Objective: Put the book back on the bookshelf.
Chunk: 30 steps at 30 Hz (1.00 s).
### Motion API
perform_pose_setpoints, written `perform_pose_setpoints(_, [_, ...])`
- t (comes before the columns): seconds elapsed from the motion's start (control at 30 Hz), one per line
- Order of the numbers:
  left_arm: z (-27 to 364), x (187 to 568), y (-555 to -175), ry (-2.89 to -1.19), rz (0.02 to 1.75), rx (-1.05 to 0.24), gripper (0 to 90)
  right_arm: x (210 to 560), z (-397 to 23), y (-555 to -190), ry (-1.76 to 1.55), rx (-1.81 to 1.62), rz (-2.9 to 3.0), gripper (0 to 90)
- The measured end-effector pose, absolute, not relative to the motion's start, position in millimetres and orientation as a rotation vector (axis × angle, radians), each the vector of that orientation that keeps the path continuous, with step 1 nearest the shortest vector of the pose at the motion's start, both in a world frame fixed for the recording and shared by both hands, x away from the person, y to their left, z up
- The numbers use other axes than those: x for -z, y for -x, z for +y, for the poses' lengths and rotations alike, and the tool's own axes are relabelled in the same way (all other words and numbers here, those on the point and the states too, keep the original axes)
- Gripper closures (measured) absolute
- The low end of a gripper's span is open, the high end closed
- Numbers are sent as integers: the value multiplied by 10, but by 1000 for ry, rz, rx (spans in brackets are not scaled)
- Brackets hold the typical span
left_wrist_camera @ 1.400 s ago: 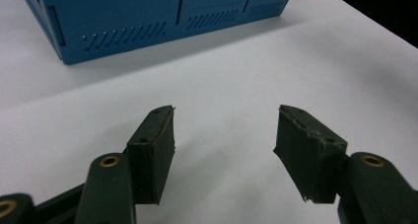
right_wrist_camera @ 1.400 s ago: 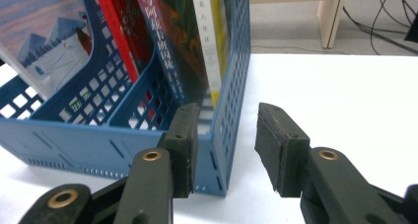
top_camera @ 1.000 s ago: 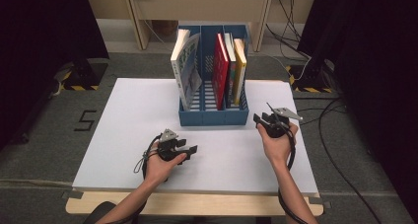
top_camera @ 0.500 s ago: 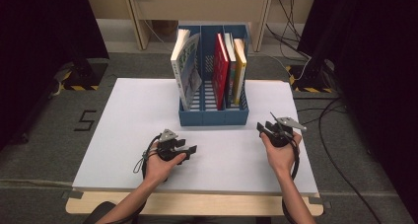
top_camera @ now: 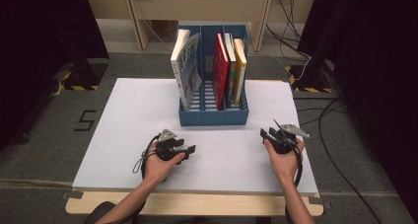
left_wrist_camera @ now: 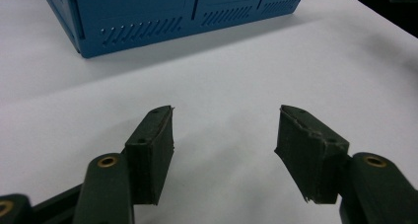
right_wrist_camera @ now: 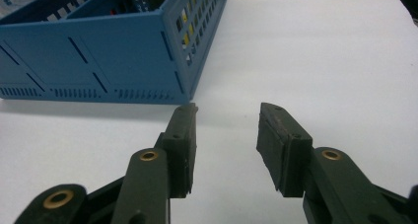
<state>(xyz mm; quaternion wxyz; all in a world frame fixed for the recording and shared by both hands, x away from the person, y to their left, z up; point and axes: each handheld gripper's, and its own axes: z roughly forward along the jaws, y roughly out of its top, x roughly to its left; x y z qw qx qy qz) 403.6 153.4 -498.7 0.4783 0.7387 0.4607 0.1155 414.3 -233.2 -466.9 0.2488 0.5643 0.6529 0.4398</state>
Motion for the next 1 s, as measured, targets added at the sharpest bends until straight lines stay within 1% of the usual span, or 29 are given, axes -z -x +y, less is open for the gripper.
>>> perform_pose_setpoints(0.5, [1541,4991,-4029,-1797,1134,-283,382,4899,-2423,-4017,-1537,-1214,1725,592])
perform_pose_setpoints(0.93, [1556,4993,-4022,-1779,1140,-287,381,4906,-2442,-3976,-1512,-1256,1679,478])
perform_pose_setpoints(1.0, [1557,4995,-4025,-1777,1141,-287,381,4907,-2439,-3973,-1497,-1255,1684,473])
